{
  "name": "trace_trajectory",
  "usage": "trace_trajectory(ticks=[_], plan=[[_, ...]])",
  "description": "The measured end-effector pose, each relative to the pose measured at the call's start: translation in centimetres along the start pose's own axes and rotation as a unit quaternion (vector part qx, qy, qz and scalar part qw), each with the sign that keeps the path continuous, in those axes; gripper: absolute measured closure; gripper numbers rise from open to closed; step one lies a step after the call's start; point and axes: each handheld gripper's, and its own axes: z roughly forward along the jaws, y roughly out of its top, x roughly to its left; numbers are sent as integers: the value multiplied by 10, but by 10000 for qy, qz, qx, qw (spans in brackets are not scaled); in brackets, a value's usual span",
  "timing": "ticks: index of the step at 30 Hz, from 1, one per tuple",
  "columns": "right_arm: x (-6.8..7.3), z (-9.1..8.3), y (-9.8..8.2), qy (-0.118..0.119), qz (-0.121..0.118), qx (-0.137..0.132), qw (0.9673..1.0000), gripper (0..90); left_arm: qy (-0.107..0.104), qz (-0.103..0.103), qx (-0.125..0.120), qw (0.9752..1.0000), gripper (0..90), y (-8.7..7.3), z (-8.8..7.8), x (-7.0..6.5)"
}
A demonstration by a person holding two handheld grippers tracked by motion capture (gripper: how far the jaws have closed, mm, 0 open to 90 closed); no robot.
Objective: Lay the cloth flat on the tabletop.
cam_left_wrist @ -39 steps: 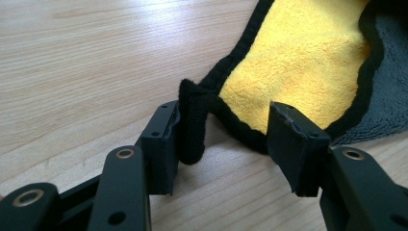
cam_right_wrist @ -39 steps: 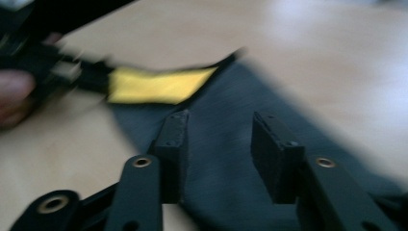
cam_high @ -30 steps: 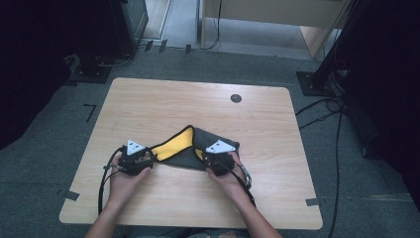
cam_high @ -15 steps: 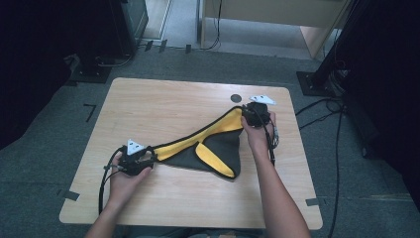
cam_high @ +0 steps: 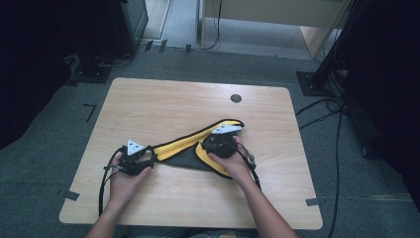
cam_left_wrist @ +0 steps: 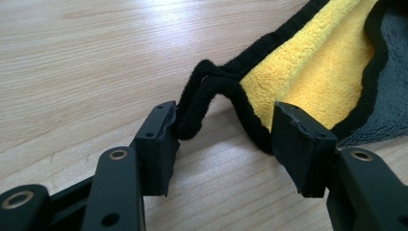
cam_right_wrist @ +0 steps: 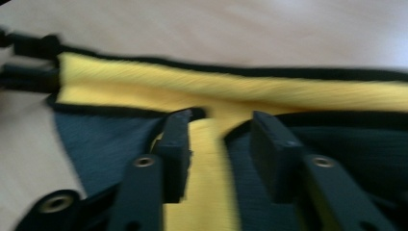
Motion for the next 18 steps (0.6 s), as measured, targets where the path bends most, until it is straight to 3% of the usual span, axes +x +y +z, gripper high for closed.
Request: trace_trajectory(ticks=[2,3,4,6,8,9,10,11,13,14,15,16,18], plan=[[13,12,-6,-31,-222,170,9996,460,-5,-4,-1,10000,432,0,0,0],[13,12,-6,-31,-222,170,9996,460,-5,-4,-1,10000,430,0,0,0],[23,21,-13,-534,-428,255,9973,555,0,-4,-1,10000,429,0,0,1],[27,18,-16,-683,-479,126,9964,791,2,10,4,10000,429,1,0,1],[28,14,-17,-639,-418,45,9971,840,0,11,9,10000,428,1,1,1],[29,9,-18,-467,-380,-29,9982,864,-10,1,21,10000,427,1,1,2],[35,-2,-22,-45,-480,-59,9988,872,-24,-45,41,10000,425,3,1,4],[41,-8,-25,225,-669,-56,9975,871,-24,-45,41,10000,424,3,1,4],[52,-22,-33,739,-1043,30,9918,868,45,-190,62,9998,424,5,2,7],[55,-28,-36,1095,-1072,144,9881,857,79,-188,104,9997,419,6,2,8],[55,-35,-39,1471,-1001,146,9839,832,99,-190,121,9997,410,7,3,7],[53,-43,-41,1690,-896,73,9815,781,132,-160,150,9997,404,8,4,7],[43,-55,-38,1909,-517,-230,9800,706,195,-169,150,9996,393,9,5,6]])
